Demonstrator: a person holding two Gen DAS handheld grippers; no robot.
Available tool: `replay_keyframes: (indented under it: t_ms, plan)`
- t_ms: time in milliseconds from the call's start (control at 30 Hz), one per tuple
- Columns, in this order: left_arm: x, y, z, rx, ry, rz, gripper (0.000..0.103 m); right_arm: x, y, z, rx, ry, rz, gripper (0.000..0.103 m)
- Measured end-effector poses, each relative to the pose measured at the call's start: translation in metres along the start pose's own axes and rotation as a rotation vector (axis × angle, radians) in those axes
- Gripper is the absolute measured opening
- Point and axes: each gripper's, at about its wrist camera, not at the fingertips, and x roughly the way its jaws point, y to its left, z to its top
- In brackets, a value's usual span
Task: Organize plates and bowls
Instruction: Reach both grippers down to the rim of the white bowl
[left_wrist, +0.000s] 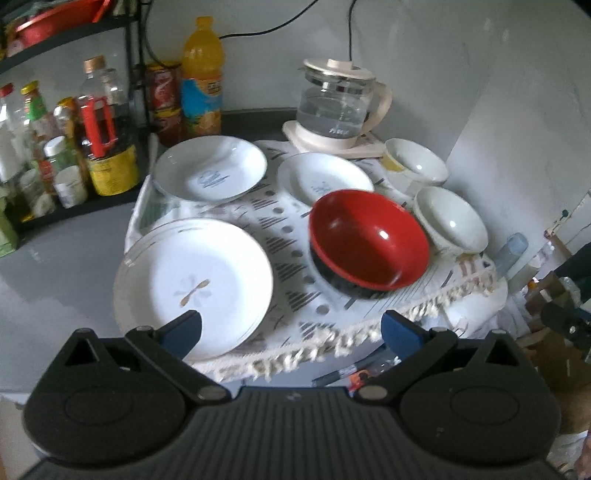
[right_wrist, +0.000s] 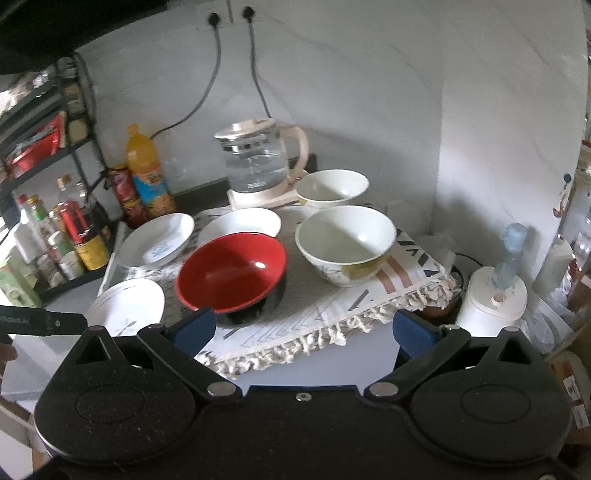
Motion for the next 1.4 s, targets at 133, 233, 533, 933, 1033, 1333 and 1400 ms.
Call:
replay_keyframes:
  t_ms: [133, 233, 533, 933, 1033, 1333, 1400]
  plan:
    - [0.019, -0.009, 0.02, 0.011, 0.006, -0.004, 0.102, 0.014, -0.007, 0.009, 0.021, 0.004, -0.002, 0.103]
    - [0.034, -0.015, 0.034, 0.021, 0.014, -0.027, 0.102, 0.028, -0.013, 0.017, 0.029, 0.016, -0.017, 0.103]
    - [0.085, -0.029, 0.072, 0.058, 0.059, -0.067, 0.1, 0.065, -0.027, 0.036, 0.087, 0.035, -0.047, 0.103]
    - [0.144, -0.062, 0.113, 0.148, 0.117, -0.163, 0.1, 0.113, -0.045, 0.053, 0.166, 0.091, -0.141, 0.103]
    - [0.161, -0.074, 0.123, 0.168, 0.128, -0.176, 0.1, 0.123, -0.049, 0.056, 0.189, 0.099, -0.163, 0.103]
    - [0.197, -0.107, 0.14, 0.226, 0.145, -0.25, 0.094, 0.148, -0.066, 0.06, 0.238, 0.124, -0.229, 0.102]
    - [0.204, -0.116, 0.142, 0.245, 0.151, -0.267, 0.091, 0.153, -0.07, 0.06, 0.254, 0.131, -0.239, 0.1]
